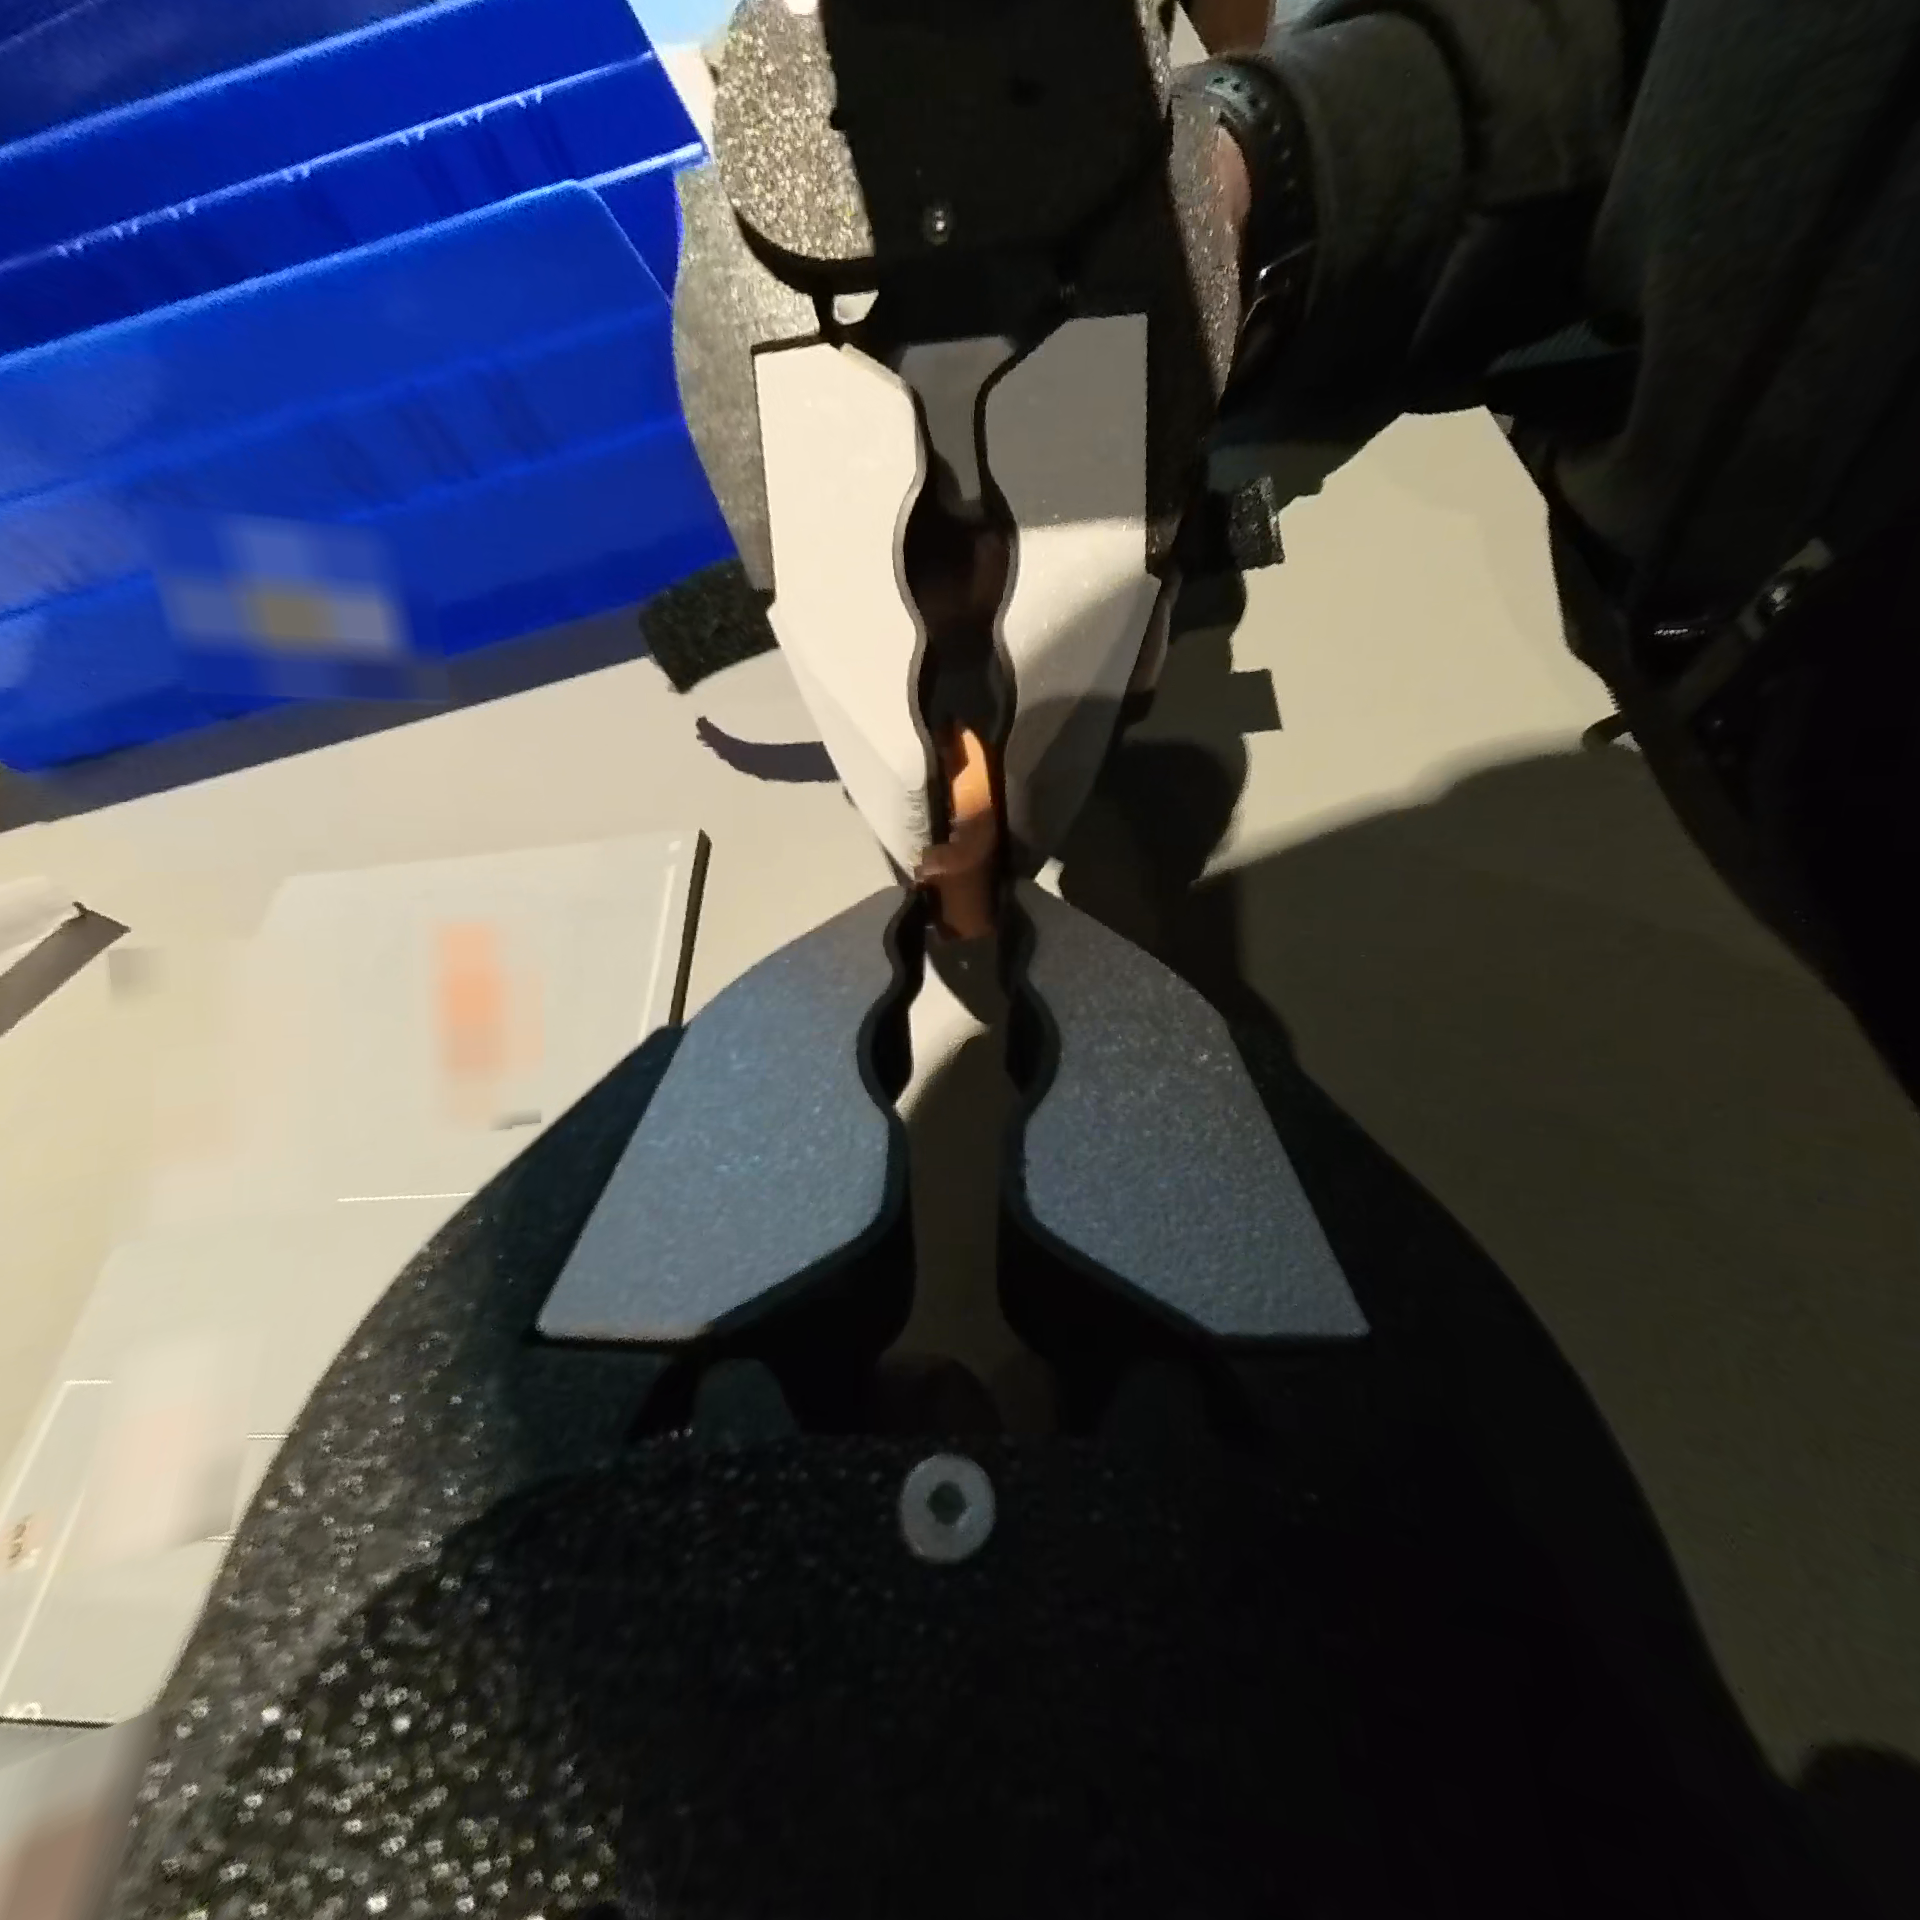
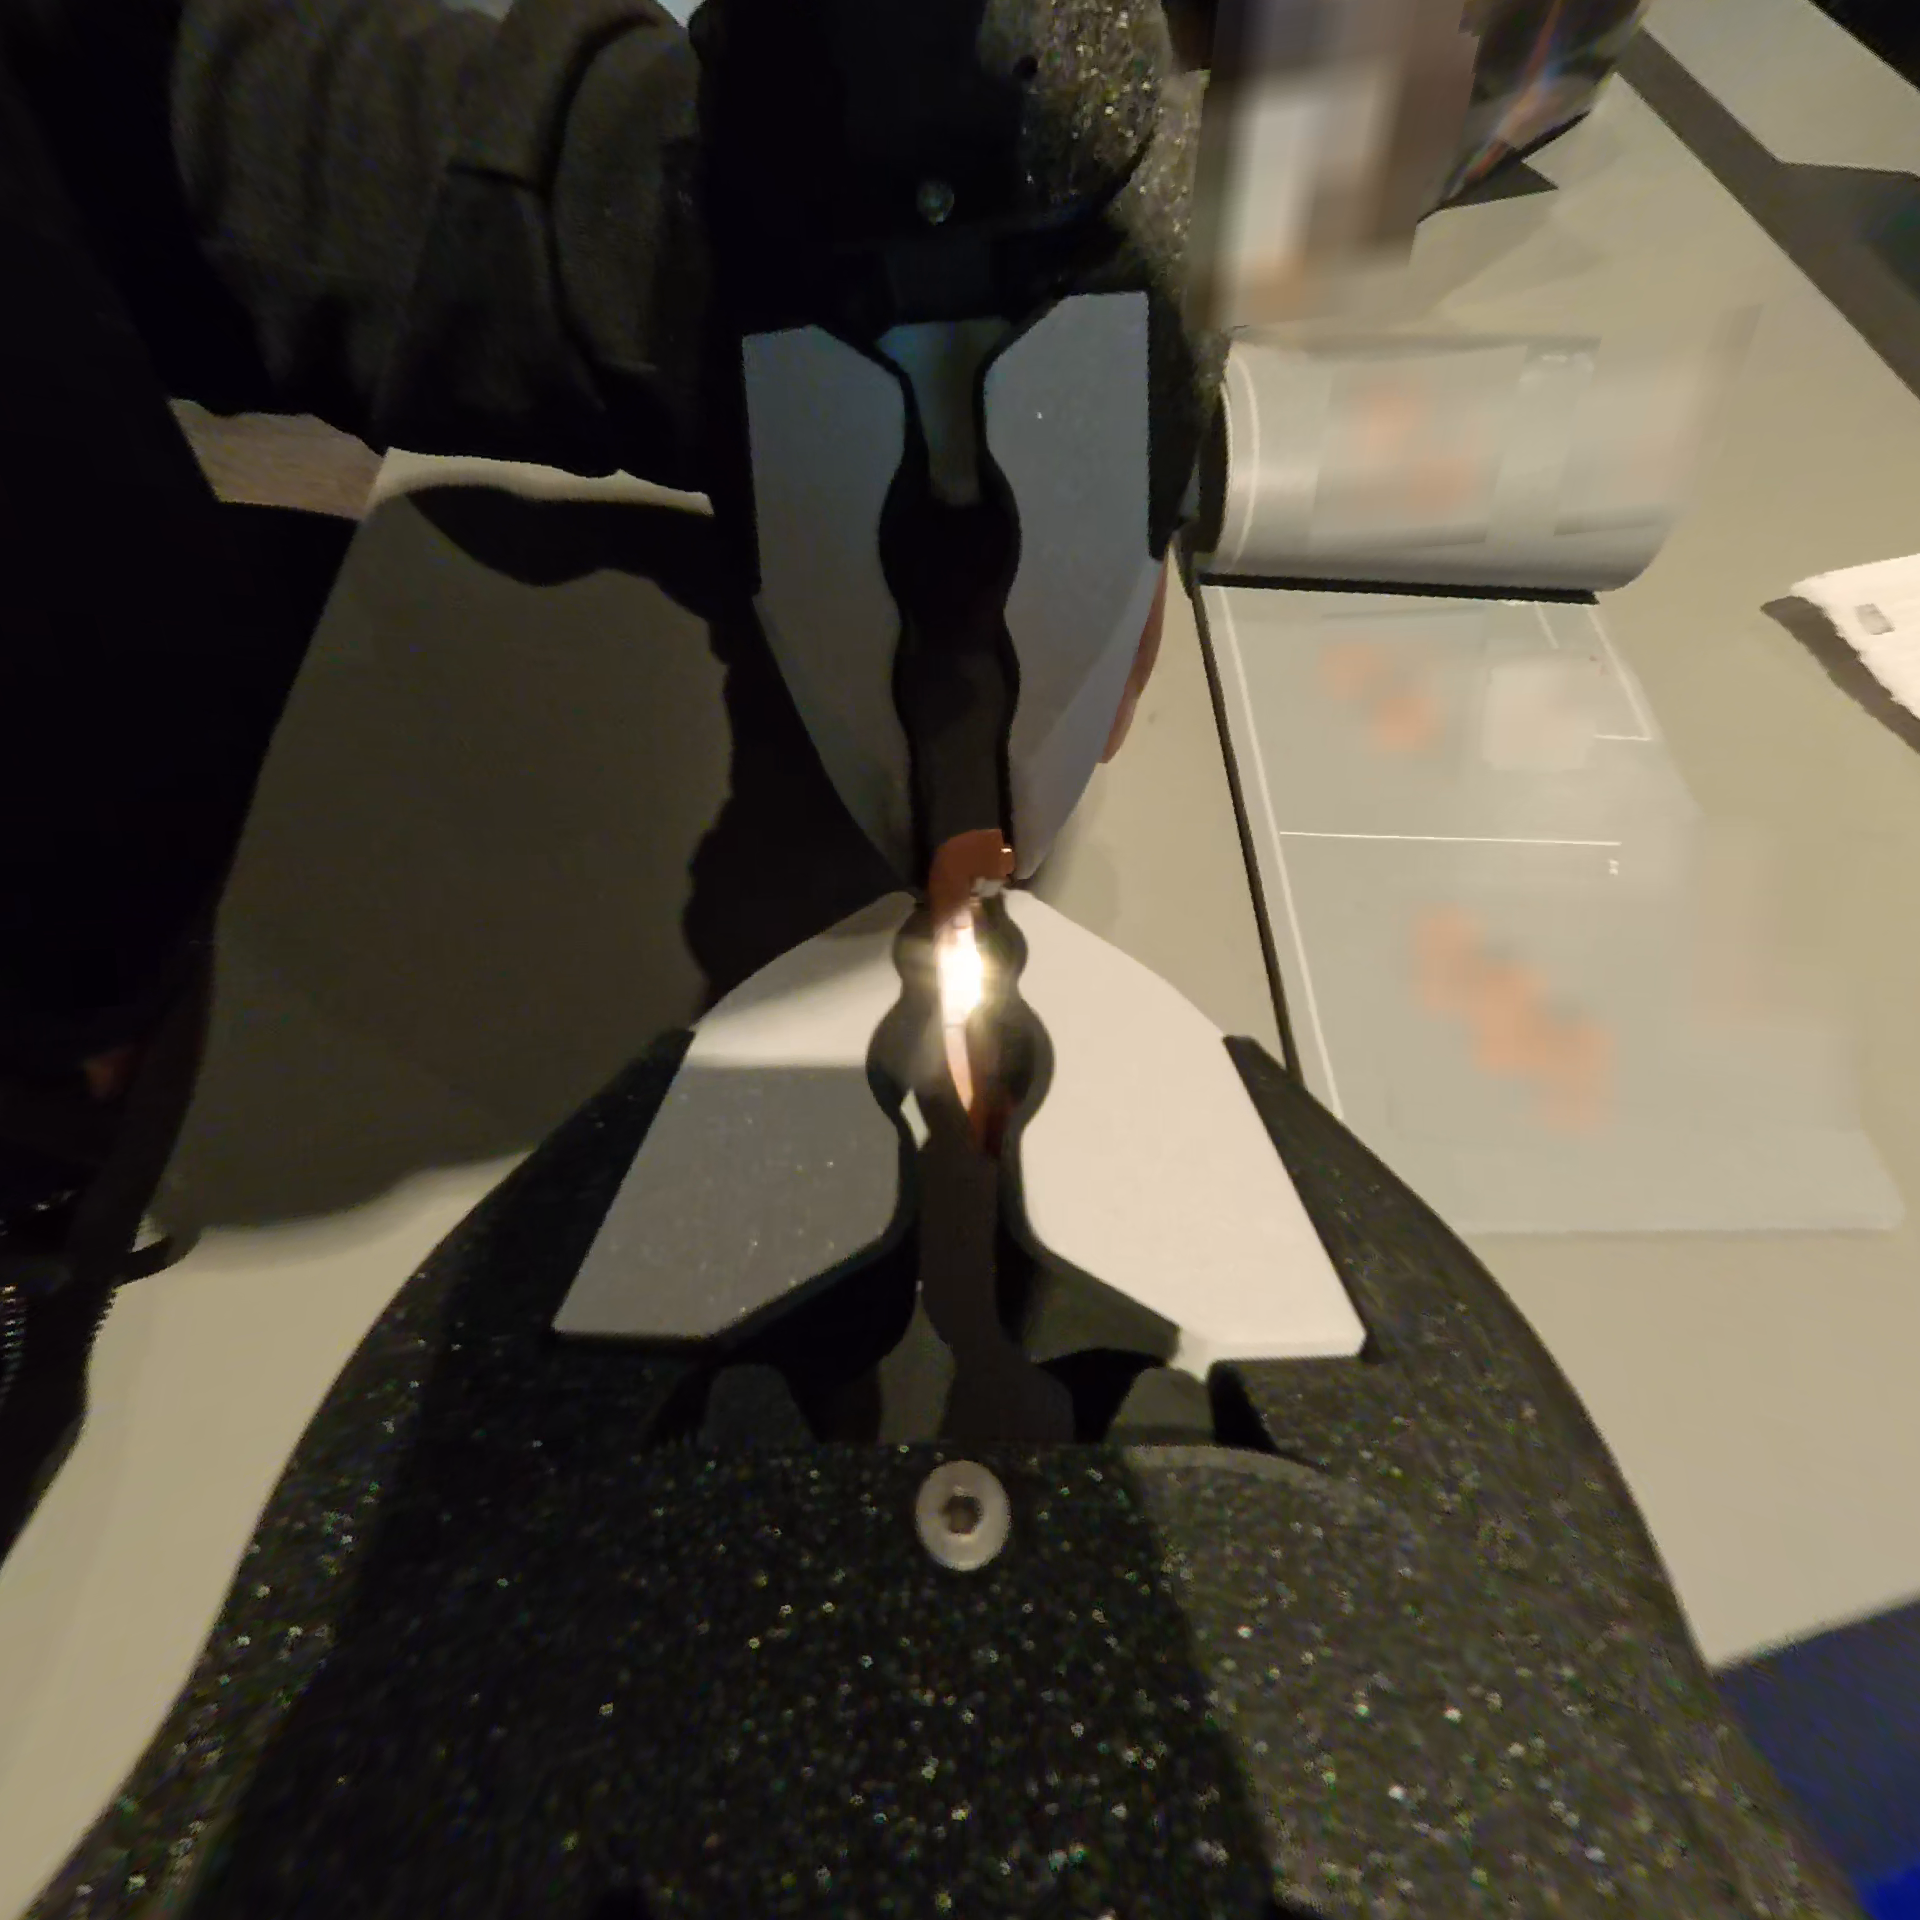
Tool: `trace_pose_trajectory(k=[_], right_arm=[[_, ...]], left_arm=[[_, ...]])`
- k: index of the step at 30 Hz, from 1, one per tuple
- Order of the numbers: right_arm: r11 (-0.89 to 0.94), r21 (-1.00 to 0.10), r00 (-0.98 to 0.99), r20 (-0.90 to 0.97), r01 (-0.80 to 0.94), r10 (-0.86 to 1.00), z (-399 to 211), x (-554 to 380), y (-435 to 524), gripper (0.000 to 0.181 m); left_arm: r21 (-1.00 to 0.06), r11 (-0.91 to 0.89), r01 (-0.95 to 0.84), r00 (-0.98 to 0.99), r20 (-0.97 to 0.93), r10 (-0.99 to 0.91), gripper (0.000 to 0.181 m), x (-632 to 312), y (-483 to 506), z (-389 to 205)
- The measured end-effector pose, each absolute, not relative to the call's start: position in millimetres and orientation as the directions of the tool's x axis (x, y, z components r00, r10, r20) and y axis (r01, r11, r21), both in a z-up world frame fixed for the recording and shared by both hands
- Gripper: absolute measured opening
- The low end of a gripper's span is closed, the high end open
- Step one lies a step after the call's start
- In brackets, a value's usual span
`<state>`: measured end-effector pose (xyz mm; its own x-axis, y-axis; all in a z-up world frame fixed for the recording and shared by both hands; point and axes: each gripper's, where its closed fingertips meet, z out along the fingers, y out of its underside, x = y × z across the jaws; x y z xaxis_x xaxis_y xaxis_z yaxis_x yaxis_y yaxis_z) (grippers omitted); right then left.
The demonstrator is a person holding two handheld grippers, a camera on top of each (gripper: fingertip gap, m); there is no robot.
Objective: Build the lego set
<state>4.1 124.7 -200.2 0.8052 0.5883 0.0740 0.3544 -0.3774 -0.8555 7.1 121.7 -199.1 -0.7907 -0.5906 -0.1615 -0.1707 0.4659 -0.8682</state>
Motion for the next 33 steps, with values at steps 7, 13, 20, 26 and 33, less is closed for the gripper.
trace_pose_trajectory(k=[7,13,20,26,33], right_arm=[[-0.388,-0.851,0.812,0.073,0.353,0.579,-201,9,123,0.012],[-0.377,-0.845,0.799,0.093,0.379,0.593,-202,7,122,0.008],[-0.357,-0.862,0.793,0.08,0.359,0.604,-197,4,122,0.007],[-0.348,-0.903,0.803,-0.006,0.252,0.597,-186,5,122,0.007],[-0.241,-0.971,0.798,-0.144,0.001,0.586,-150,10,125,0.007]], left_arm=[[-0.866,0.466,-0.182,-0.786,-0.157,-0.598,0.012,8,123,-200],[-0.866,0.466,-0.184,-0.791,-0.151,-0.593,0.012,8,122,-200],[-0.879,0.445,-0.17,-0.795,-0.144,-0.589,0.013,7,121,-196],[-0.912,0.39,-0.124,-0.764,-0.163,-0.624,0.021,11,123,-184],[-0.985,0.141,-0.102,-0.734,-0.021,-0.679,0.027,12,130,-152]])
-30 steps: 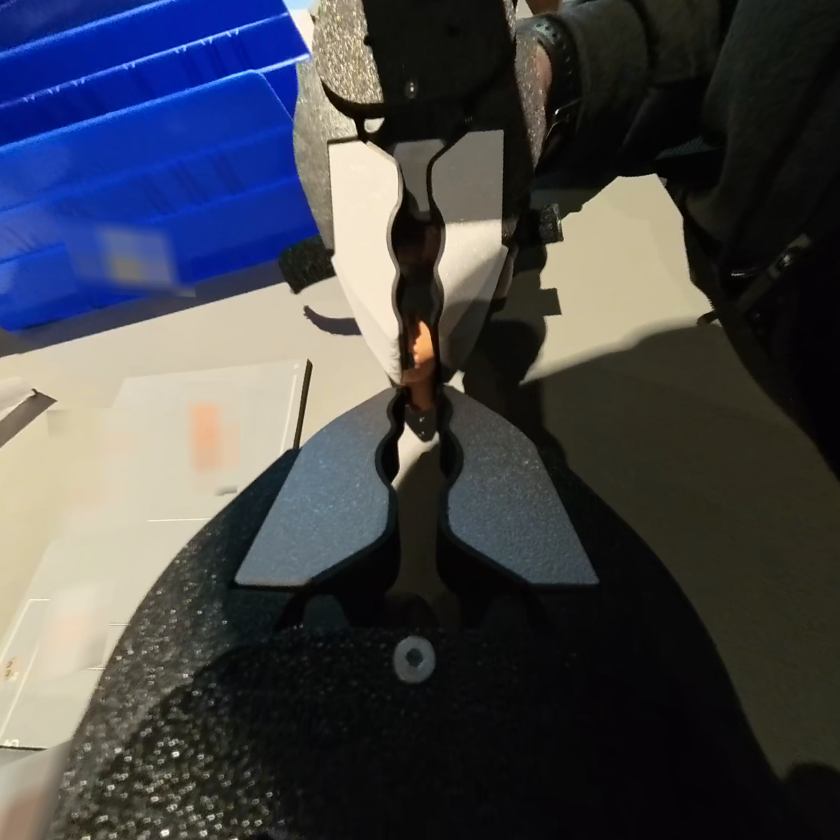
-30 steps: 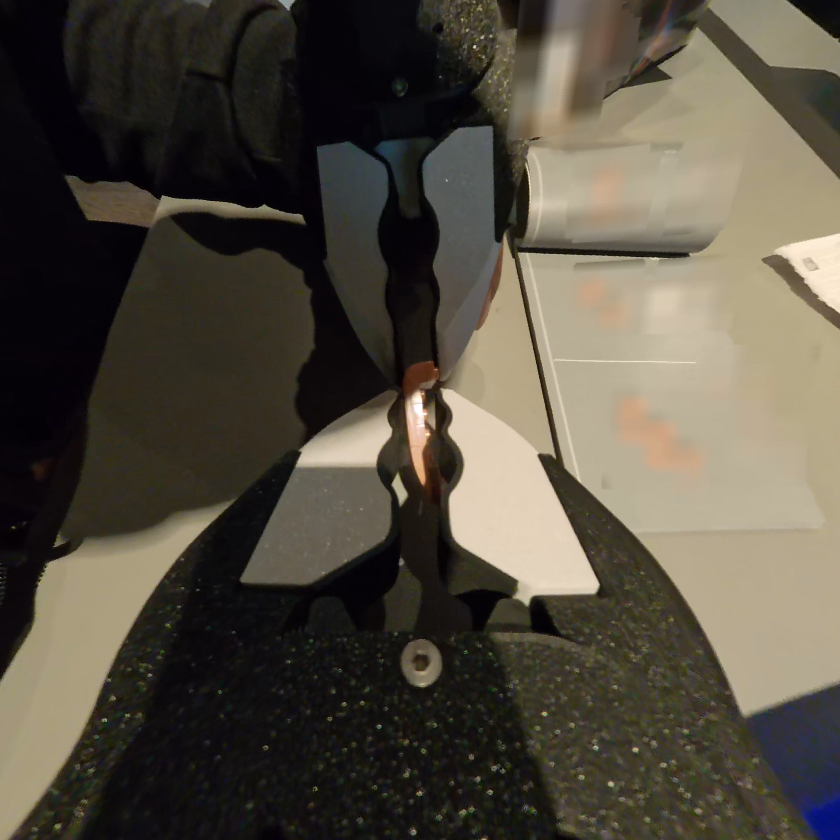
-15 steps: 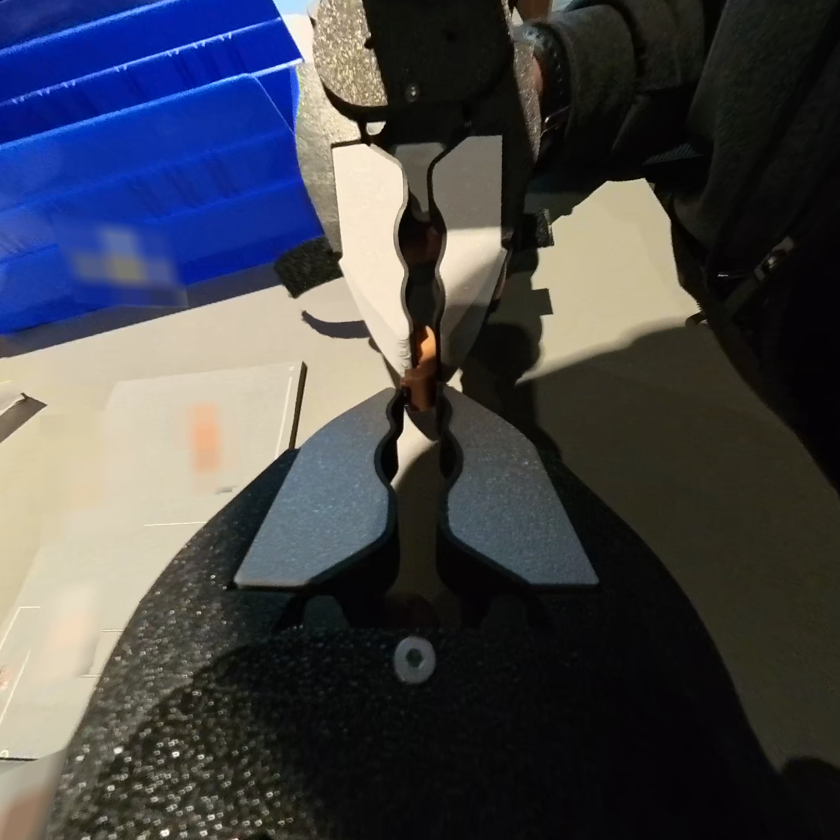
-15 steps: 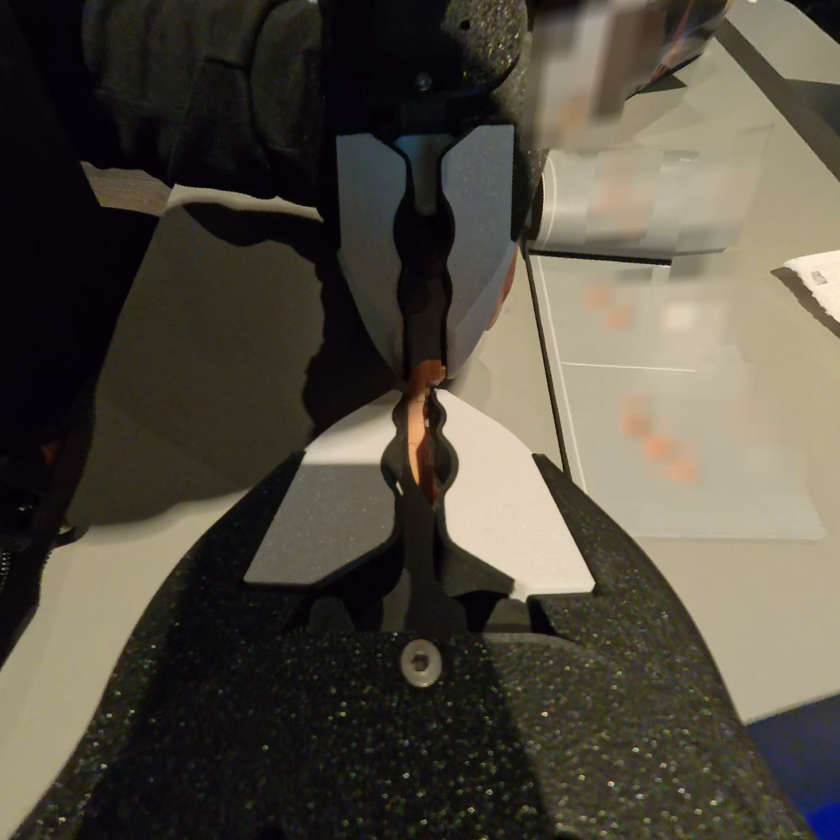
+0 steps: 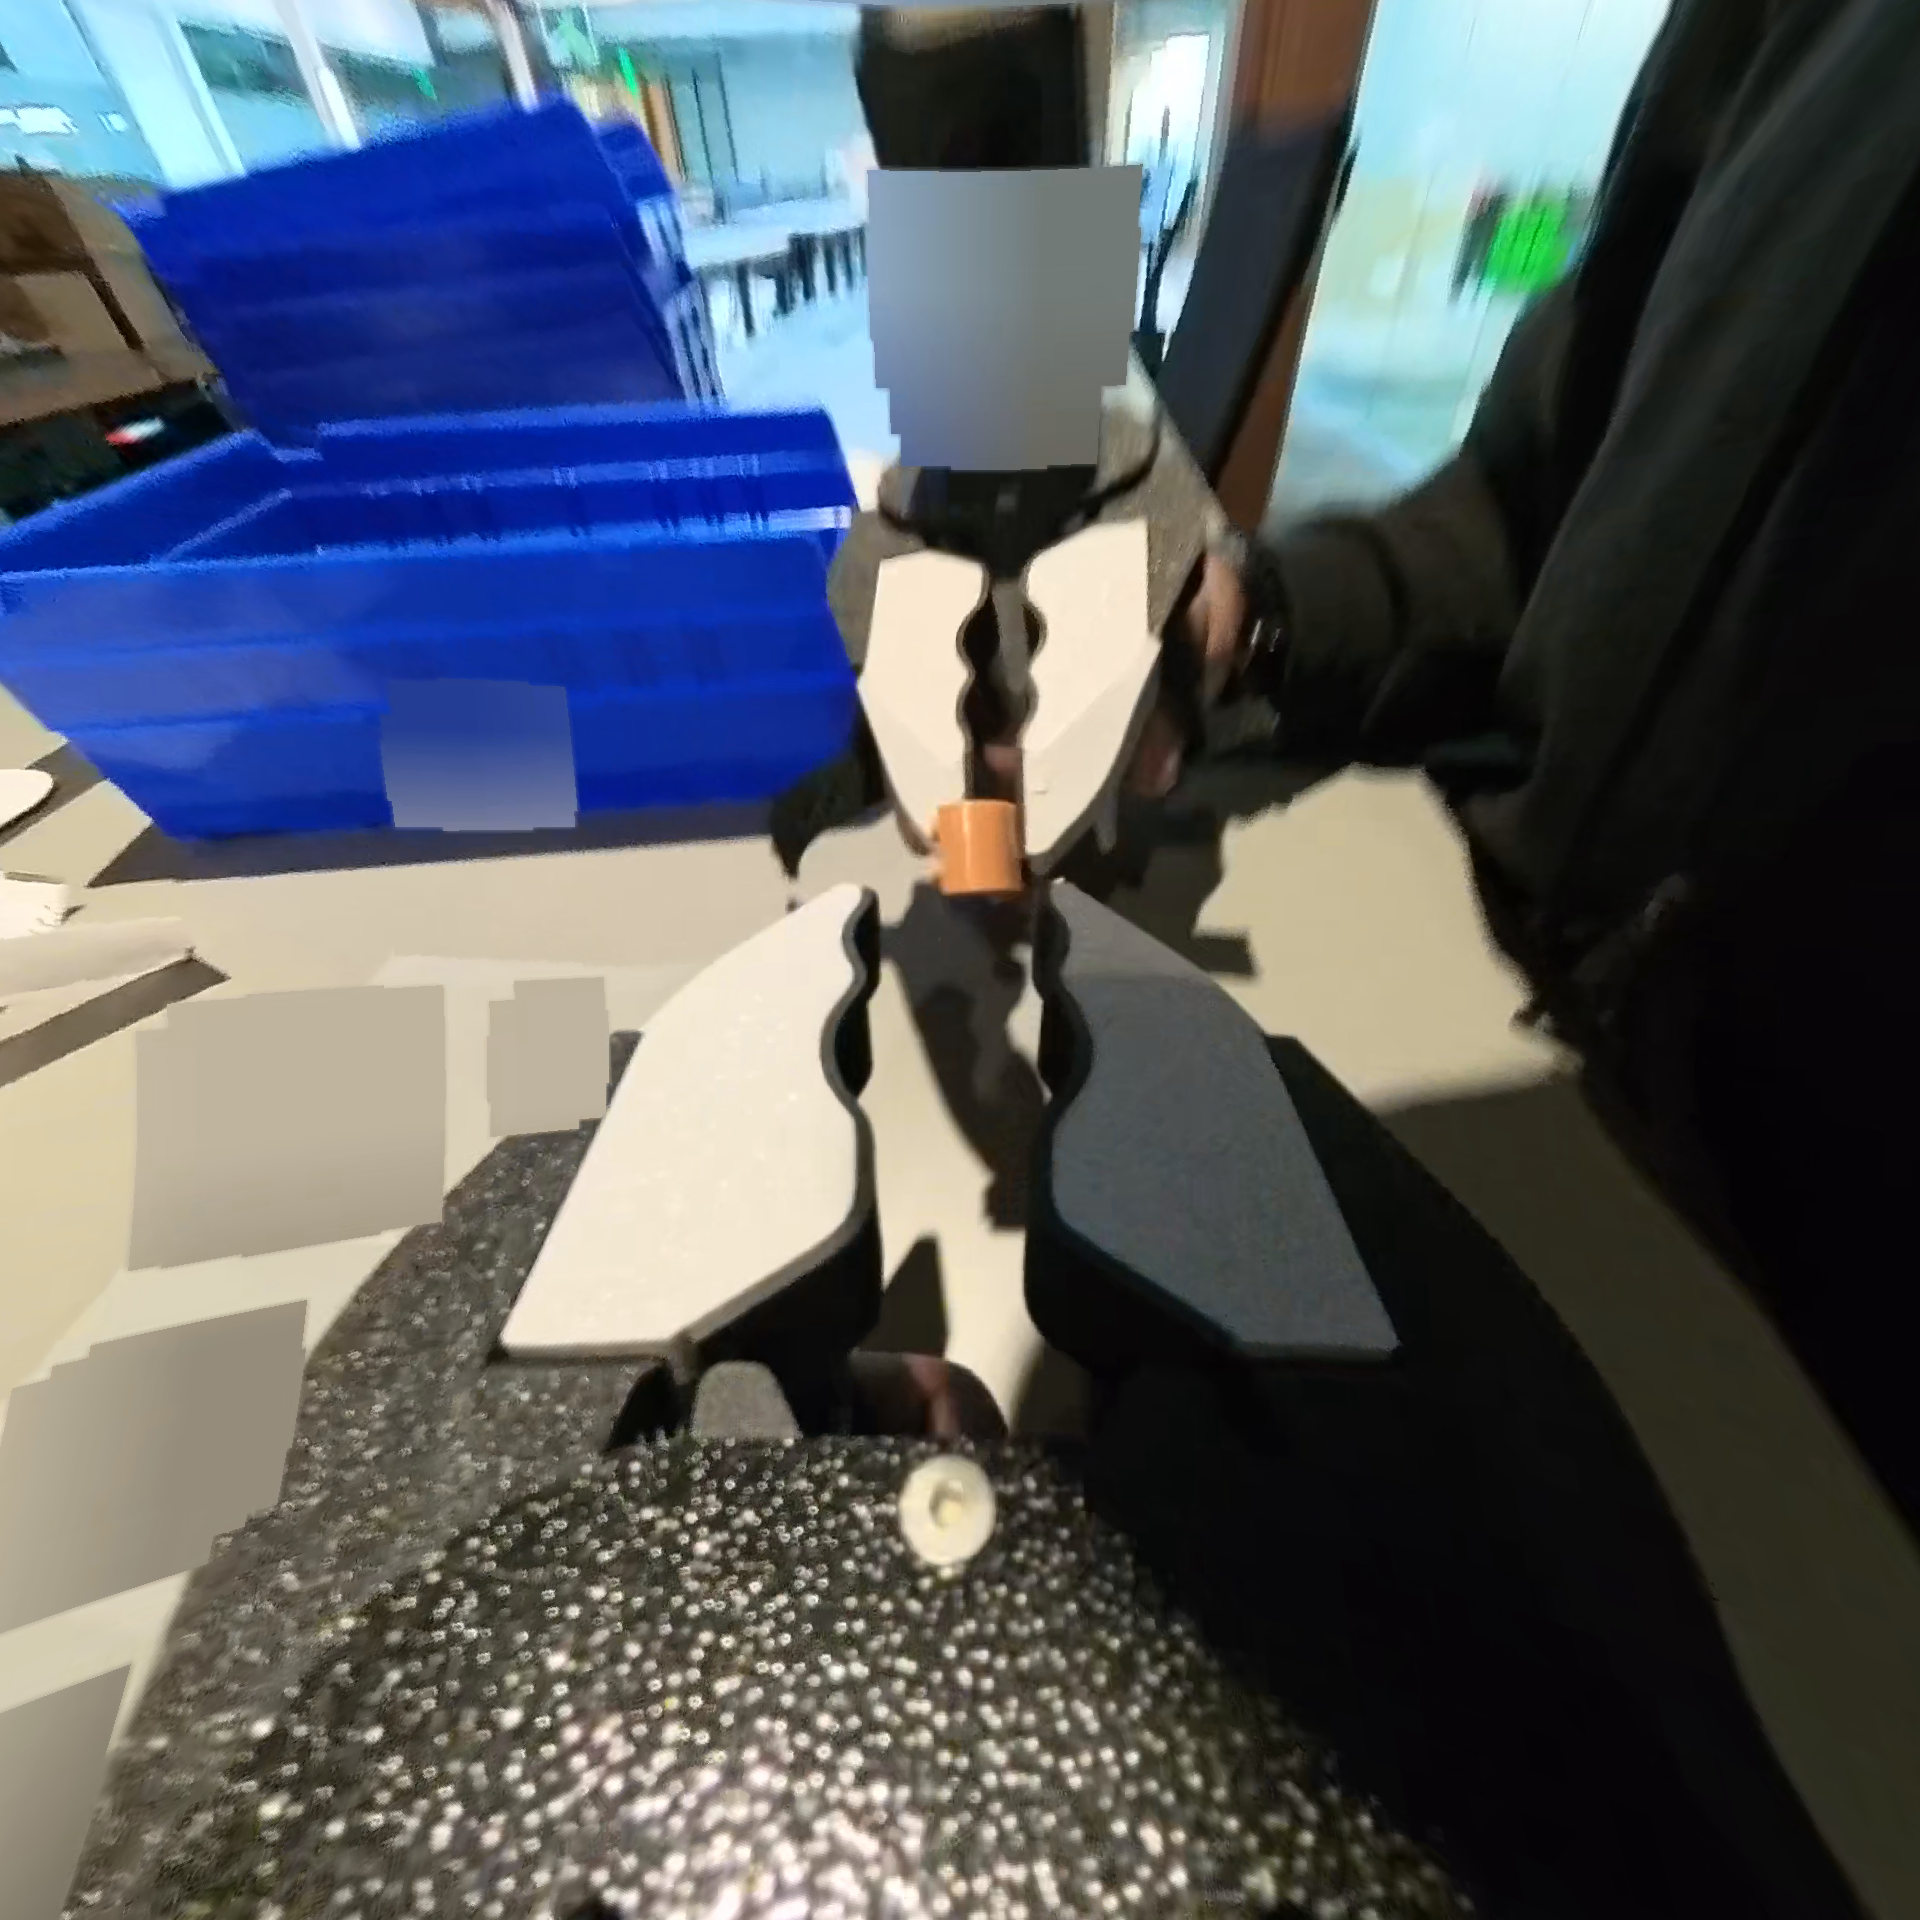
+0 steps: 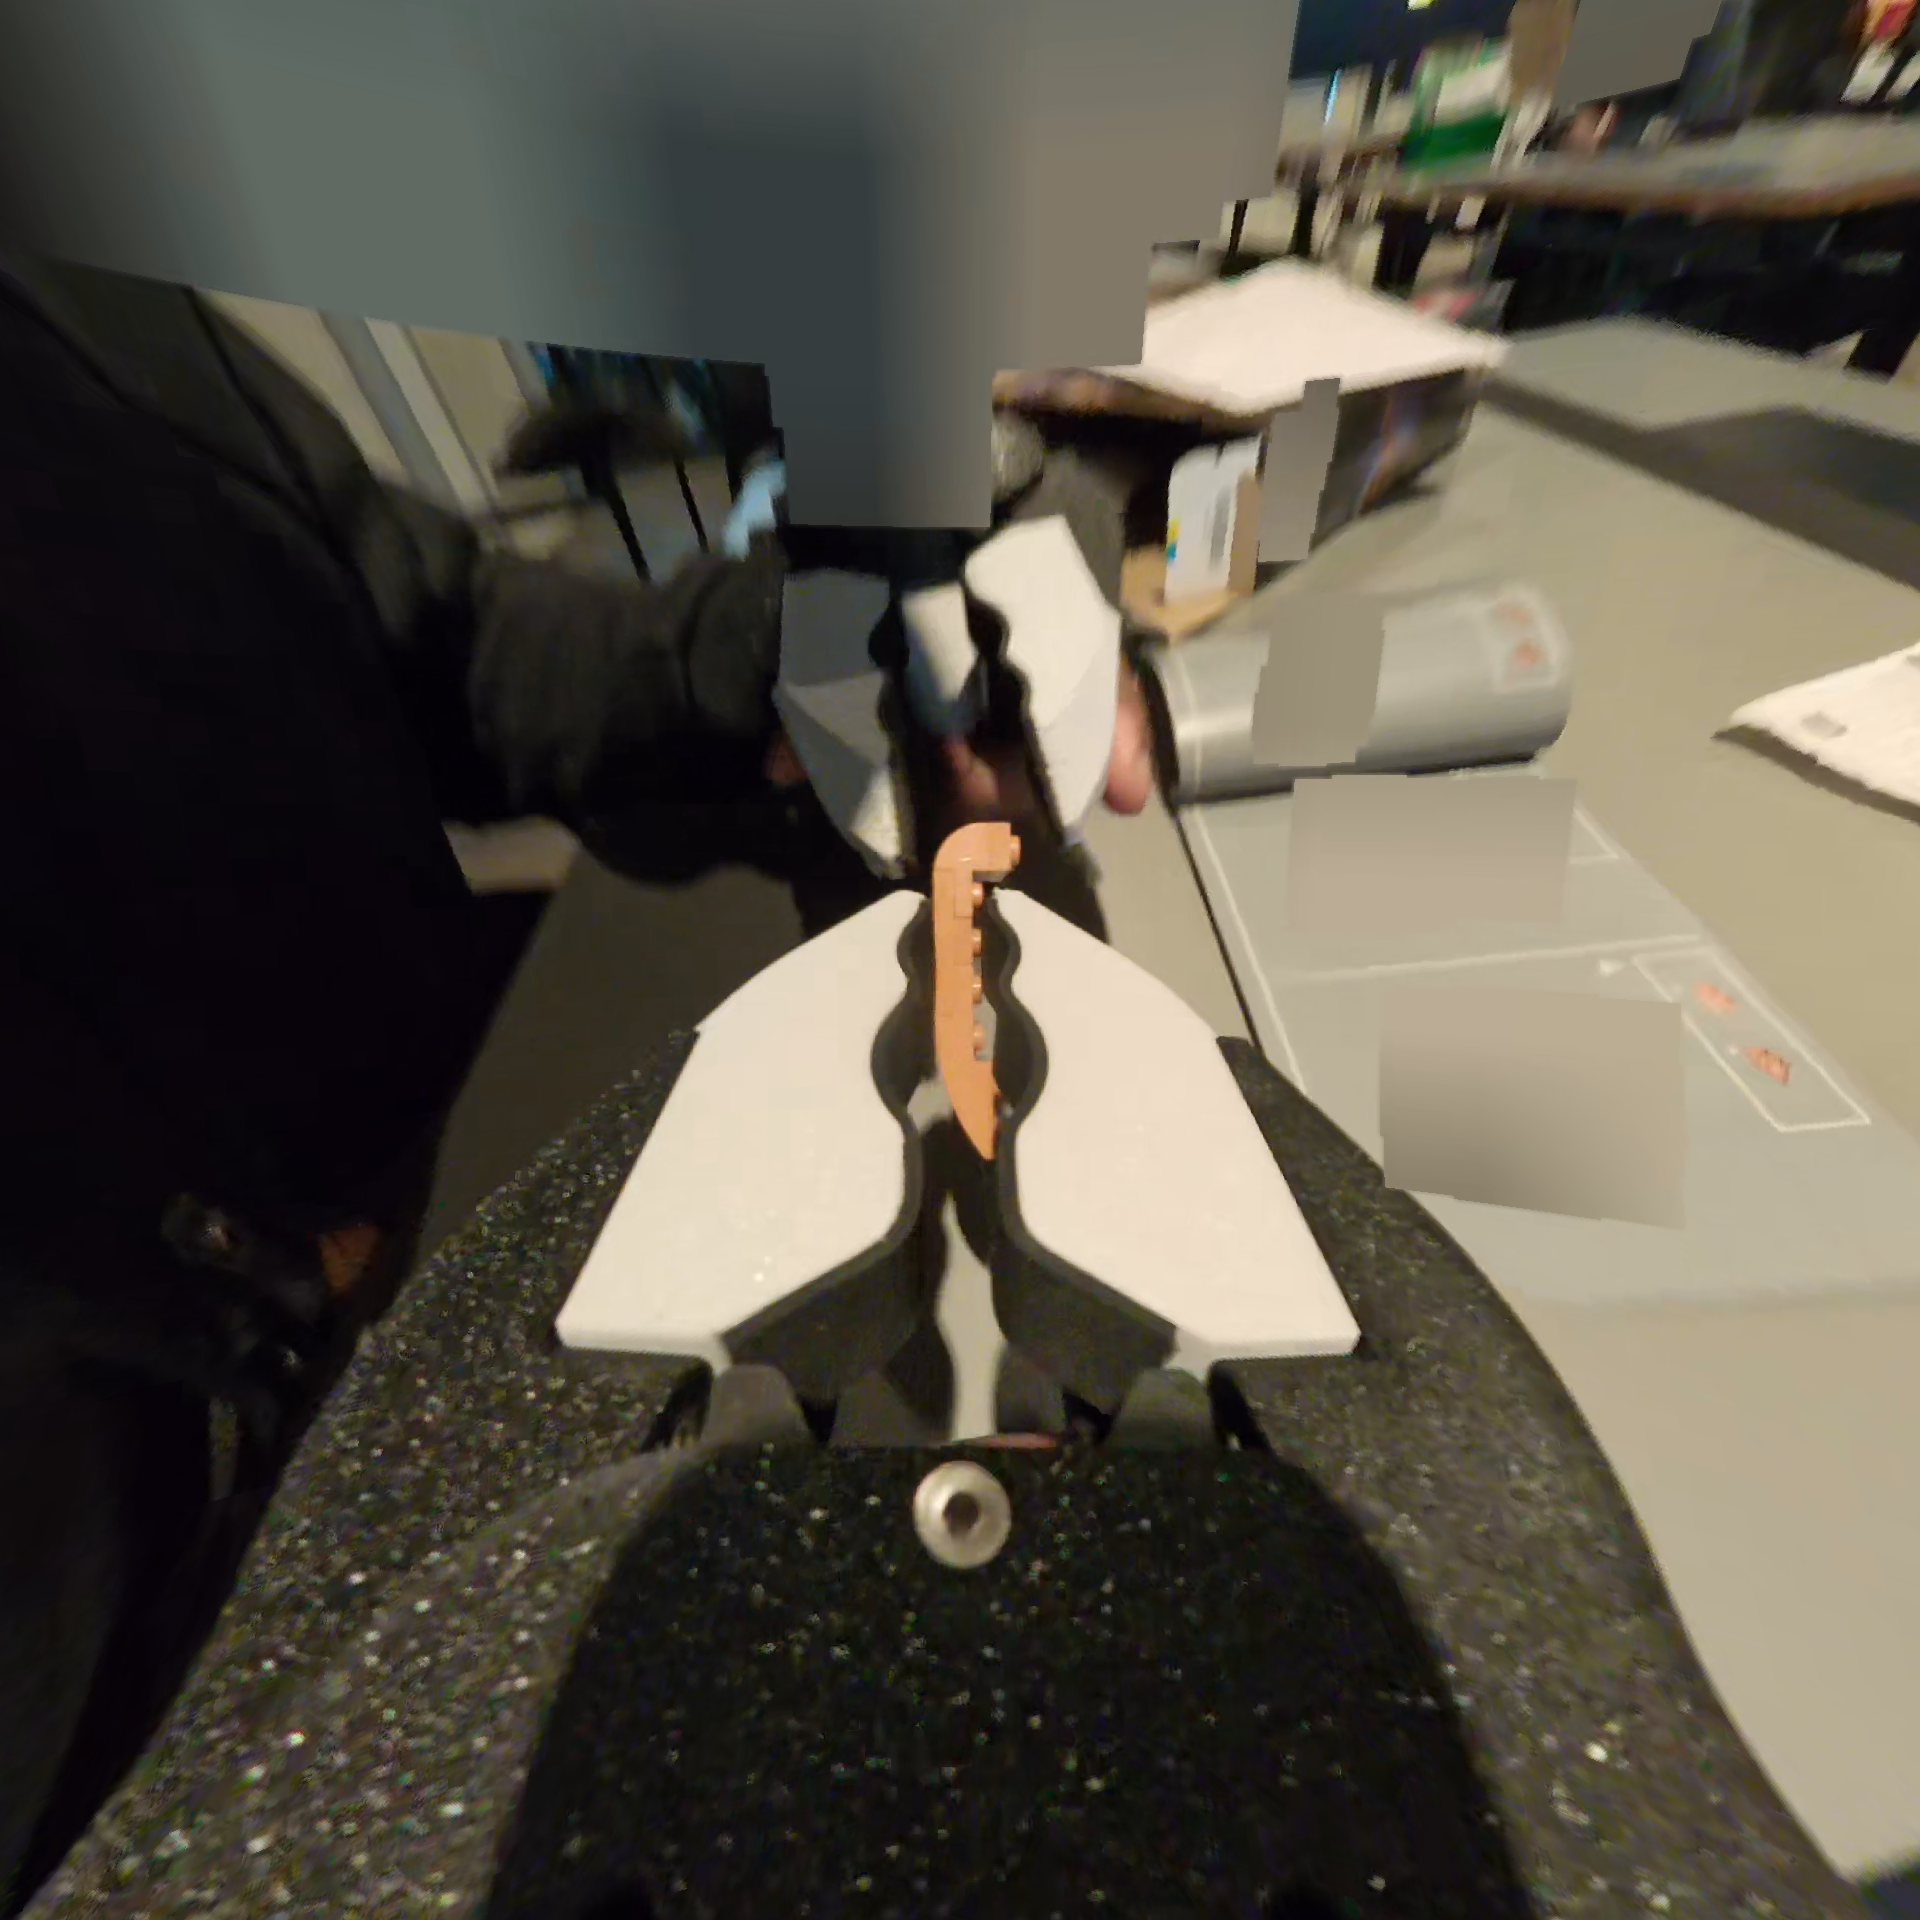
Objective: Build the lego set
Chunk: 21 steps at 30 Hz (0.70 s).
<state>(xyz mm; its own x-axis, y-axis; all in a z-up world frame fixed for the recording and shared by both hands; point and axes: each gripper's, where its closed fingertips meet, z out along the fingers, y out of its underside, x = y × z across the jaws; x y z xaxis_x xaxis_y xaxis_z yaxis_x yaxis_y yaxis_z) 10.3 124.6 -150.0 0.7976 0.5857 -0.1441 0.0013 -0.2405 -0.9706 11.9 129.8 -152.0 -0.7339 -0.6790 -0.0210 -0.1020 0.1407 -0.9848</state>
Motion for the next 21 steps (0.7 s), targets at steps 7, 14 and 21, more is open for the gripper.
trace_pose_trajectory(k=[7,14,21], right_arm=[[-0.122,-0.963,0.786,-0.267,-0.241,0.558,-121,21,129,0.007],[-0.105,-0.955,0.8,-0.289,-0.276,0.525,-119,23,134,0.007],[-0.106,-0.947,0.799,-0.312,-0.302,0.514,-120,24,136,0.007]], left_arm=[[-0.985,-0.148,-0.089,-0.718,0.166,-0.676,0.019,18,129,-124],[-0.963,-0.245,-0.113,-0.689,0.254,-0.679,0.014,25,129,-119],[-0.947,-0.289,-0.142,-0.678,0.306,-0.668,0.01,28,130,-120]])
